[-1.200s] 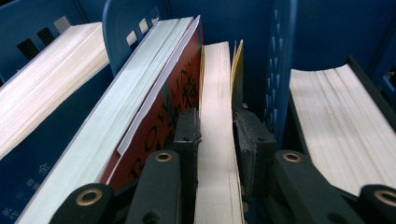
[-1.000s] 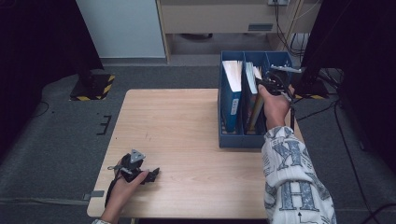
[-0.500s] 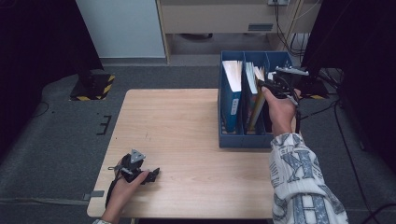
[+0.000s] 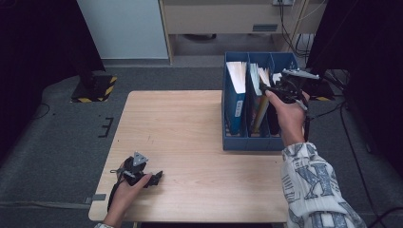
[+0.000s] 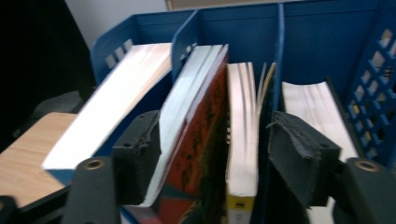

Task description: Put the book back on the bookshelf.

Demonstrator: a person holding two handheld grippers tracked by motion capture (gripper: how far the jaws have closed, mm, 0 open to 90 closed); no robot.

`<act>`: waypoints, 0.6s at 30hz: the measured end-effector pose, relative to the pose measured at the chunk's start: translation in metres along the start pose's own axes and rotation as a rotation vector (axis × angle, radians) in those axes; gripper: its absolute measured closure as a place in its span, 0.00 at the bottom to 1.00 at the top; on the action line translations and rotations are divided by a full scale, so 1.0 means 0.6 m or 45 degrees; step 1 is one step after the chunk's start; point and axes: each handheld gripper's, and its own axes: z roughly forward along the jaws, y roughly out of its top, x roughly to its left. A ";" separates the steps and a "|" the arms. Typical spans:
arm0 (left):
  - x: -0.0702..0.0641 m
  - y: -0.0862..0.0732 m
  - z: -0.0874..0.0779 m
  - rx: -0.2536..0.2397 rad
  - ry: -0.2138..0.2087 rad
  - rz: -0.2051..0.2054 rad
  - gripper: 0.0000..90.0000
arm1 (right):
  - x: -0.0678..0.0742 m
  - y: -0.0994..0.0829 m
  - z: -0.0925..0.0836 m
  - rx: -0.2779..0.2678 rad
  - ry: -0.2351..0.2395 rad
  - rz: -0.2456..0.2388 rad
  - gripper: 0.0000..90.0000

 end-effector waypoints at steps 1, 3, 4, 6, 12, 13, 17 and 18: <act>0.000 0.000 0.000 0.000 0.000 0.000 0.00 | 0.000 0.000 0.000 0.000 0.000 0.000 0.35; 0.000 0.000 0.000 0.000 -0.001 -0.004 0.00 | 0.007 -0.002 -0.004 -0.017 0.008 -0.031 0.28; 0.000 0.000 0.000 0.000 -0.001 -0.004 0.00 | 0.007 -0.002 -0.004 -0.017 0.008 -0.031 0.28; 0.000 0.000 0.000 0.000 -0.002 -0.003 0.00 | 0.013 -0.002 -0.011 -0.030 0.028 -0.048 0.23; 0.000 0.000 0.000 0.000 -0.002 -0.003 0.00 | 0.021 -0.004 -0.028 -0.047 0.060 -0.075 0.14; 0.000 0.000 0.000 0.004 -0.001 0.001 0.00 | 0.022 -0.004 -0.029 -0.047 0.067 -0.081 0.13; 0.000 0.001 0.000 0.007 -0.002 0.005 0.00 | 0.023 -0.009 -0.033 -0.040 0.083 -0.090 0.10; 0.000 0.001 0.000 0.007 -0.002 0.005 0.00 | 0.024 -0.010 -0.035 -0.047 0.081 -0.090 0.10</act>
